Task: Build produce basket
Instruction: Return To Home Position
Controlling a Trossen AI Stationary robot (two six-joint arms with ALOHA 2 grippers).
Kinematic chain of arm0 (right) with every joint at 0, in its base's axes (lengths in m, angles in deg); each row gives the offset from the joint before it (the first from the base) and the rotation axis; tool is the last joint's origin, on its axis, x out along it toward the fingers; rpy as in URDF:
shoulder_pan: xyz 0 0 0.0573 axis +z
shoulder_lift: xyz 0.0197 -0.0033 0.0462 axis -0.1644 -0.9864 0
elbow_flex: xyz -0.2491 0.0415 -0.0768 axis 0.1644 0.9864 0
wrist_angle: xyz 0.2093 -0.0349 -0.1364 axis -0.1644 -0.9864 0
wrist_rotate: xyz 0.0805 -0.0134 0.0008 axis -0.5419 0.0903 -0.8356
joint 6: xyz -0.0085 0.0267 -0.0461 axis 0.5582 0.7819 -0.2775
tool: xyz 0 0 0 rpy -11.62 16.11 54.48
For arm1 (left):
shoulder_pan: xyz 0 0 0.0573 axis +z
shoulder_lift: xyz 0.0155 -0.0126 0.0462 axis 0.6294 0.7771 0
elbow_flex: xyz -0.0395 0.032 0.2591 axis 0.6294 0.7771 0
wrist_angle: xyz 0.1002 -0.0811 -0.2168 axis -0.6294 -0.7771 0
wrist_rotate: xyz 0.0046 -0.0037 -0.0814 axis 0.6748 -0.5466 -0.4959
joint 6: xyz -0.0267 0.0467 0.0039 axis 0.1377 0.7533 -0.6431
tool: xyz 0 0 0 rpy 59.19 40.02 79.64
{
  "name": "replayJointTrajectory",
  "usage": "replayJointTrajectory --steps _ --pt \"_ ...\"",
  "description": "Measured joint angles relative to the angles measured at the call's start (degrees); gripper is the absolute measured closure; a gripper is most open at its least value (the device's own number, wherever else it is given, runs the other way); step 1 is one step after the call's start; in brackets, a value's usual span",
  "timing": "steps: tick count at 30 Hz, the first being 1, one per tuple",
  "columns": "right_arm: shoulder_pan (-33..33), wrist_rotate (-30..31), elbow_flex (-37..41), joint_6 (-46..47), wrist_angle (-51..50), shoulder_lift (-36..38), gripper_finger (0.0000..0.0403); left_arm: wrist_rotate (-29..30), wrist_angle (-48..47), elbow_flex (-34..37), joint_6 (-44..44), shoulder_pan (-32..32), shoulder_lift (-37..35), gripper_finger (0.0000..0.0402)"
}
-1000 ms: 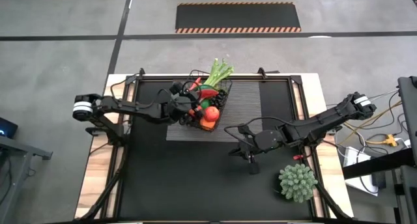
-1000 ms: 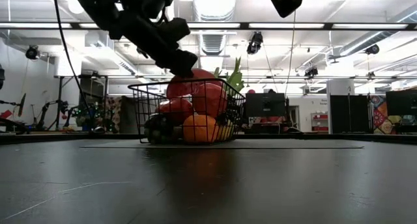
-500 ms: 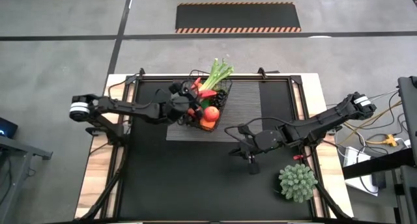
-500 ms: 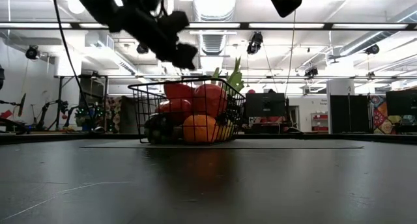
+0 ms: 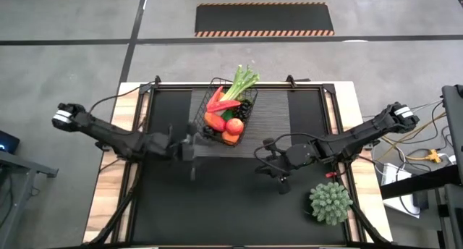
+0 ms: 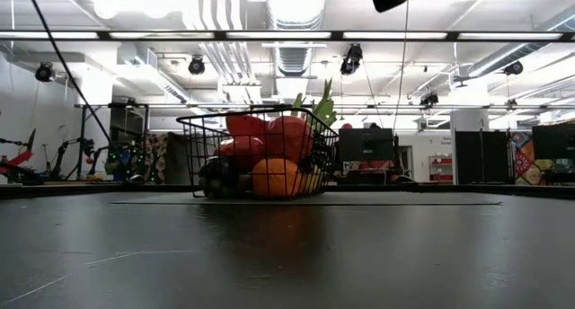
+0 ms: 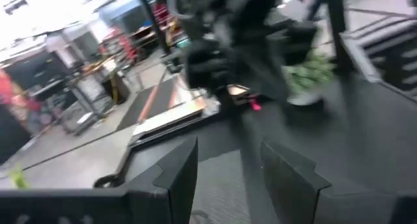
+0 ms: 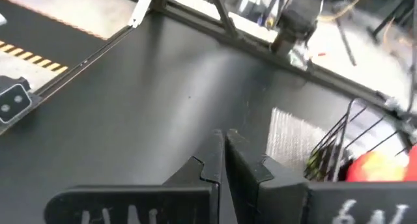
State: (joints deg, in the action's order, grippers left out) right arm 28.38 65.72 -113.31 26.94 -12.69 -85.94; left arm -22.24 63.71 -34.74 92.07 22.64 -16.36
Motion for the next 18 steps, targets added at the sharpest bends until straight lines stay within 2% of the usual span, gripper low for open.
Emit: replayJointTrajectory --steps 4,8,14,18 --pt "-1.0 0.0 2.7 -2.1 2.4 2.8 0.0394 -0.1 0.9 6.1 0.3 -3.7 -5.7 0.0253" --pt "-2.5 -0.3 7.4 -4.9 6.9 7.5 0.0394 0.0 5.6 12.9 -0.2 -4.0 -12.4 0.0259" --pt "-5.7 -3.2 15.2 -7.5 14.2 15.4 0.0394 0.0 11.5 22.7 -0.8 -3.5 -22.0 0.03" --pt "-8.3 -3.5 19.3 -7.5 15.3 21.5 0.0394 0.0 14.7 27.9 -0.8 -3.1 -27.9 0.0334"
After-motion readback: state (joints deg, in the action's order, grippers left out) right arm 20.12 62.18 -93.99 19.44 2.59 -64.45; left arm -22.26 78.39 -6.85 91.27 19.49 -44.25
